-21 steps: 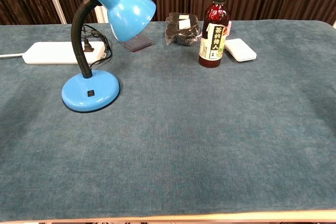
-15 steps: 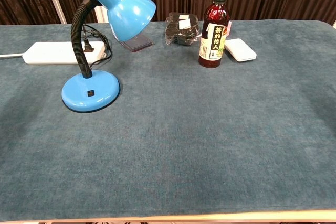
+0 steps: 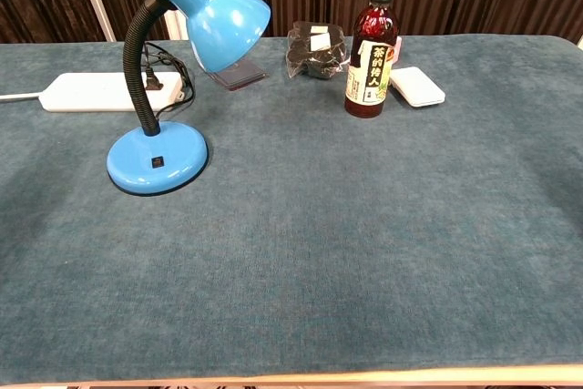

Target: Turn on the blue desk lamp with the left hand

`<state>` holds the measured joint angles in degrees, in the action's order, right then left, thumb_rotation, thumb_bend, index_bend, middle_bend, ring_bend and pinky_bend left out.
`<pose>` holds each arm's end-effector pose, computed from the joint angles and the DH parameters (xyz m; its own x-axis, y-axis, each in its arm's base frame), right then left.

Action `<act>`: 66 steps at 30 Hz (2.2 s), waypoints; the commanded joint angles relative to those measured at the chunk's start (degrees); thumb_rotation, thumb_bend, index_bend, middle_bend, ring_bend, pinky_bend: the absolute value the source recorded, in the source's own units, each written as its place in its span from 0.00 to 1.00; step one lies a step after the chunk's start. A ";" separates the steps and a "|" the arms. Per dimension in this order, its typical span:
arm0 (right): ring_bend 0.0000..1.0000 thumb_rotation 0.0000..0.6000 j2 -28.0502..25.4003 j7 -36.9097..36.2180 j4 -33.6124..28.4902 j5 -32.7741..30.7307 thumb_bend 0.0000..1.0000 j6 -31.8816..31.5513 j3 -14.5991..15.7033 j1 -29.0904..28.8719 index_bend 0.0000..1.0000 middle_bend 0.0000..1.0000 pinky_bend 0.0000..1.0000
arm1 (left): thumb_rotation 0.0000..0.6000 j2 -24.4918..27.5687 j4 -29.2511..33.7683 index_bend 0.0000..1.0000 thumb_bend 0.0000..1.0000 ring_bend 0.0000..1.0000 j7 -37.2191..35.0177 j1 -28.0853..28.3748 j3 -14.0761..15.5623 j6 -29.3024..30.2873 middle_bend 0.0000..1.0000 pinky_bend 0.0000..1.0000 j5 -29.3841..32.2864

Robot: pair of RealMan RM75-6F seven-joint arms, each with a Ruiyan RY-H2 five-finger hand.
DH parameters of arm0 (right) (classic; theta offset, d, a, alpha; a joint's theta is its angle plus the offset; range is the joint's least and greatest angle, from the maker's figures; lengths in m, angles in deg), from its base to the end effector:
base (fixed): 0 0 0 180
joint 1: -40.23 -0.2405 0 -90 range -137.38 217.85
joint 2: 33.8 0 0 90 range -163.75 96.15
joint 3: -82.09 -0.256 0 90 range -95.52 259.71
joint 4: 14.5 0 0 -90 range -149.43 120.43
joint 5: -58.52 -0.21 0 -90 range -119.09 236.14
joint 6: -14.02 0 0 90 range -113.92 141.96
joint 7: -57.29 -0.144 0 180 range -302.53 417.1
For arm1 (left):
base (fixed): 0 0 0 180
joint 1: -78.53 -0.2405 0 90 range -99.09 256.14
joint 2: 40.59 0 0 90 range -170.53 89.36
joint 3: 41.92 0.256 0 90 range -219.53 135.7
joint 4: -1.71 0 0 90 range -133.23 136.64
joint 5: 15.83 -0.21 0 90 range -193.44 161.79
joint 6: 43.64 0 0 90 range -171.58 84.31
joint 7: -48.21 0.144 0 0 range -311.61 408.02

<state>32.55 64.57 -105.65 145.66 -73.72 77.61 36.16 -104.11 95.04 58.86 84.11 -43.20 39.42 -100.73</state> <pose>-0.3067 -0.1824 0.1576 0.4911 0.0674 0.8685 -0.8701 -0.0091 0.4927 -0.3129 0.1787 0.1535 0.5527 0.0592 0.8313 0.8331 -0.0131 -0.5530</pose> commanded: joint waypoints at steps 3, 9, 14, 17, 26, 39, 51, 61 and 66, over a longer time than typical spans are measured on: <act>0.00 1.00 -0.20 -0.33 0.06 0.33 0.25 -0.34 0.08 0.14 0.00 0.00 0.00 | 1.00 0.17 0.14 0.00 0.07 0.00 0.09 0.03 0.17 -0.04 0.00 0.00 -0.30; 0.00 1.00 -0.49 -1.29 -0.10 0.06 0.25 -0.13 0.08 0.22 0.00 0.00 0.00 | 1.00 0.52 0.96 0.00 0.15 0.36 2.97 1.01 0.17 -1.82 0.29 0.50 0.15; 0.00 1.00 -0.77 -1.66 -0.48 0.10 0.25 0.34 0.27 0.12 0.00 0.00 0.00 | 1.00 0.36 3.96 0.02 0.43 0.79 7.45 4.85 -1.78 -6.45 0.75 0.80 1.93; 0.00 1.00 -0.86 -1.74 -0.52 0.24 0.25 0.33 0.28 0.09 0.00 0.00 0.00 | 1.00 0.22 7.52 0.06 0.53 0.87 9.53 8.08 -3.04 -11.82 0.85 0.85 5.11; 0.00 1.00 -1.33 -2.79 -0.62 -0.18 0.25 0.62 0.17 0.10 0.00 0.00 0.00 | 1.00 -1.25 15.70 0.06 0.58 0.92 22.68 16.49 -4.87 -23.69 0.90 0.88 20.02; 0.00 1.00 -1.51 -3.46 -0.59 0.21 0.25 0.81 0.34 -0.01 0.00 0.00 0.00 | 1.00 -10.60 14.70 0.06 0.58 0.92 38.42 25.34 -4.16 -23.28 0.89 0.88 37.34; 0.00 1.00 -1.70 -3.98 -0.76 0.08 0.25 1.17 0.38 -0.10 0.00 0.00 0.00 | 1.00 -18.39 10.99 0.06 0.58 0.92 43.05 31.15 -3.61 -21.24 0.89 0.88 44.39; 0.00 1.00 -1.83 -4.34 -0.66 0.13 0.25 1.18 0.39 -0.12 0.00 0.00 0.00 | 1.00 -20.71 10.88 0.07 0.58 0.92 43.33 33.03 -2.49 -19.37 0.89 0.88 45.64; 0.00 1.00 -1.86 -4.40 -0.76 0.39 0.25 1.12 0.51 -0.11 0.00 0.00 0.00 | 1.00 -21.77 9.98 0.07 0.58 0.92 42.88 33.74 -2.19 -18.78 0.89 0.88 46.00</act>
<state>30.69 60.17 -106.41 146.05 -72.59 78.11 36.04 -125.75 105.11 101.87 117.74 -45.43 20.53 -54.81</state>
